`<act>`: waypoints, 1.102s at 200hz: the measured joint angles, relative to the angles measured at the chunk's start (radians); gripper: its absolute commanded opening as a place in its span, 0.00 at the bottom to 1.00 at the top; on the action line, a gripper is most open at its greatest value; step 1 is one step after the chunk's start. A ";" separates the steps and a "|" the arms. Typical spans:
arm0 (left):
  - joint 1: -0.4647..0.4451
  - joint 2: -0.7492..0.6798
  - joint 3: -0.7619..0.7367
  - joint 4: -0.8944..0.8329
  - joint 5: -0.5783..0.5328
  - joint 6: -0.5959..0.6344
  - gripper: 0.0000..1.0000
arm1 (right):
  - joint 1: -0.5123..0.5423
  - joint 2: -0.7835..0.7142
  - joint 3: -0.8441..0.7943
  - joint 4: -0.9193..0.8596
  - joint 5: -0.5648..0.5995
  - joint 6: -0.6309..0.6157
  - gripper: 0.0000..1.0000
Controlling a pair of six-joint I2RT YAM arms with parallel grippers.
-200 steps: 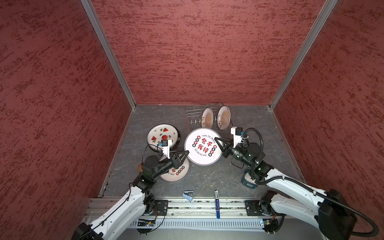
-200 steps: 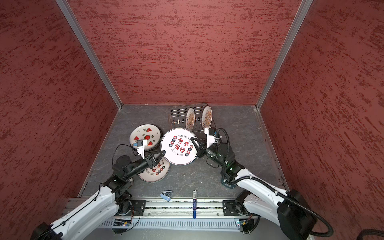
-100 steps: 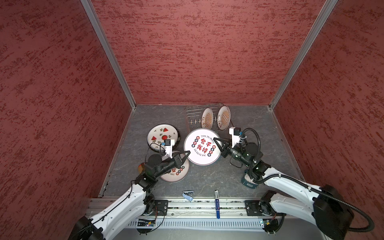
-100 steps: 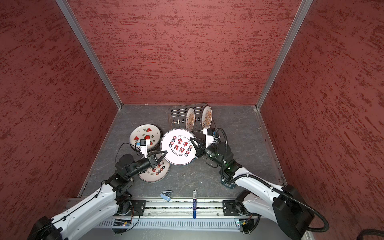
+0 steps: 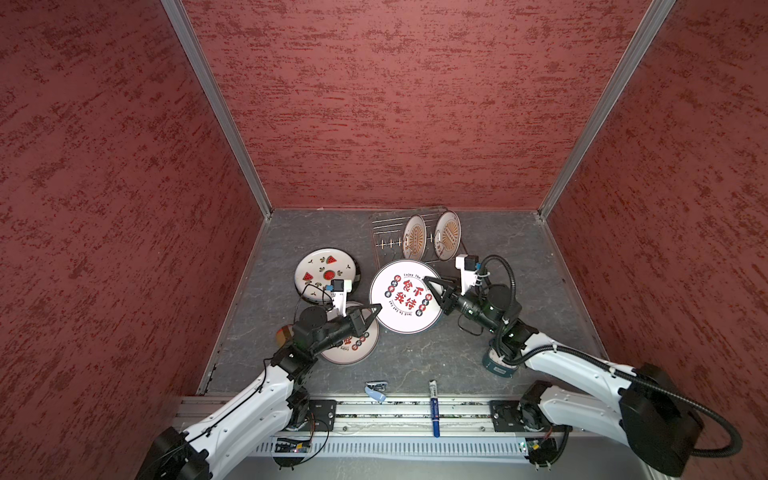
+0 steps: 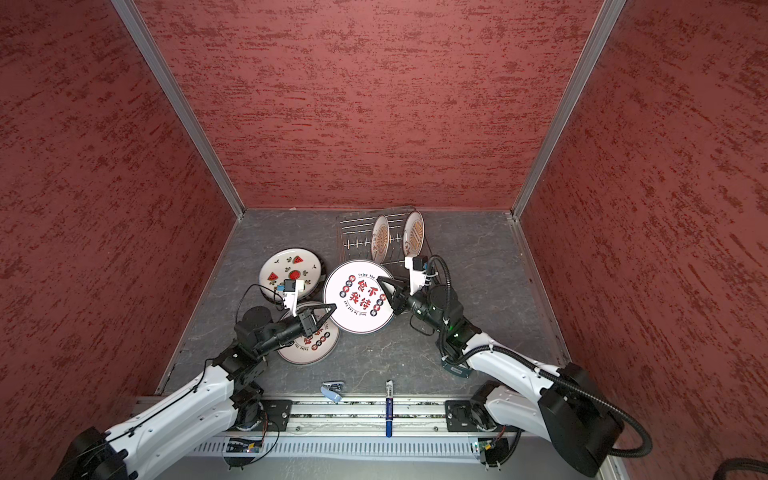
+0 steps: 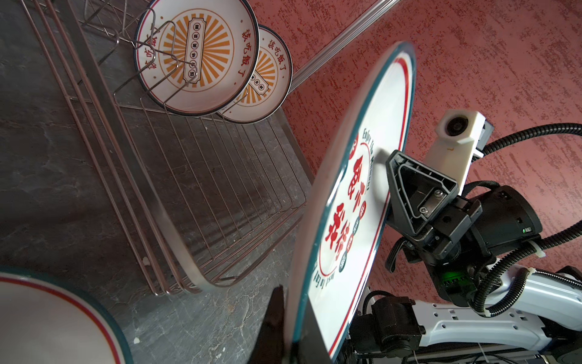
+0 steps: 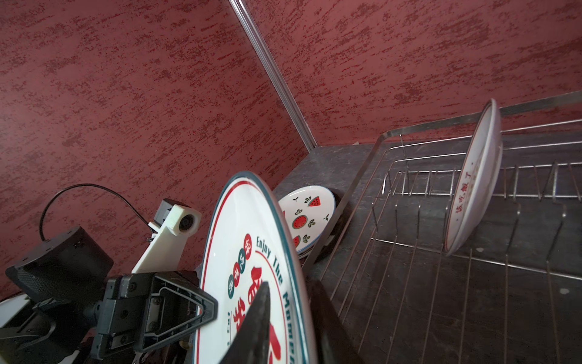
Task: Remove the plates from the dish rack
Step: 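Carry the red-text plate to the left gripper while left gripper reaches for it, then grasp the plate rim with the left gripper while right gripper releases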
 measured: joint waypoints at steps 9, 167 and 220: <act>0.002 -0.004 0.000 -0.005 0.000 -0.005 0.00 | 0.000 0.001 0.001 -0.001 0.000 -0.003 0.56; 0.240 -0.245 0.000 -0.246 0.023 -0.125 0.00 | 0.000 -0.121 0.008 -0.111 -0.005 -0.094 0.99; 0.366 -0.354 0.003 -0.456 0.025 -0.235 0.00 | 0.000 -0.098 0.027 -0.164 -0.012 -0.152 0.99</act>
